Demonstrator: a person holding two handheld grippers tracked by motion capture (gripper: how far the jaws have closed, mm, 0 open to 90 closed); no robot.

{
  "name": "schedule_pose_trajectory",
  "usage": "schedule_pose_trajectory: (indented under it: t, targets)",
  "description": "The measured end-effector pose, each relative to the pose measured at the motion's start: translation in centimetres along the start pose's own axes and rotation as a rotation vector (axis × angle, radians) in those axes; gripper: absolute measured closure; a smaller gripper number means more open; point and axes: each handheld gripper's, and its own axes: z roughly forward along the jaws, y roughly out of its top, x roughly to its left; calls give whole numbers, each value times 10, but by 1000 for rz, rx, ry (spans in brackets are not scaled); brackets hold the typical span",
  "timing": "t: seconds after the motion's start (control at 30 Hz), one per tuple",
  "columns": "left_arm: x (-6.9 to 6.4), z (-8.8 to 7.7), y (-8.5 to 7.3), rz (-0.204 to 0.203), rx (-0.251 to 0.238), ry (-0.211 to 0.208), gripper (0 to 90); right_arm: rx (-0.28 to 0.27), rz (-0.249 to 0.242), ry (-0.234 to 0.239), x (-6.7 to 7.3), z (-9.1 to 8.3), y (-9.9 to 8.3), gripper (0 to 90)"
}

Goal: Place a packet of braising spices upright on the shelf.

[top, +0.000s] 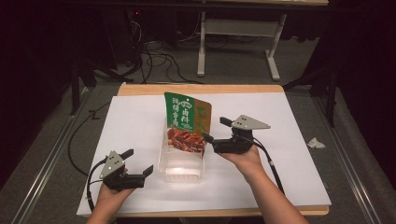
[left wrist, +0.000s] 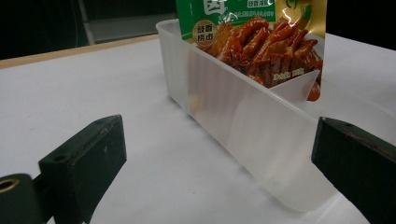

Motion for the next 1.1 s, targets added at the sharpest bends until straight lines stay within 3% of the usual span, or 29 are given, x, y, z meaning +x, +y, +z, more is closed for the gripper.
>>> schedule_pose_trajectory:
  t: [0.27,0.43,0.63,0.77,0.87,0.97,1.1]
  targets:
    - [0,0,-1,1,9,-2,38,0,10,-42,-9,-37,-17,114]
    - [0,2,-2,-3,13,1,38,28,9,-99,-21,-73,-43,116]
    - [0,4,-3,-2,30,0,38,57,50,-186,-40,-120,-79,116]
    - [-1,5,-5,-3,41,-4,38,65,22,-263,-46,-147,-108,120]
    - [-1,6,-5,-6,43,-4,38,78,43,-265,-49,-152,-115,120]
    - [-4,8,-5,-8,50,-11,38,40,51,-279,-52,-154,-111,127]
    - [-5,8,-5,-5,54,-11,38,47,46,-279,-53,-151,-115,140]
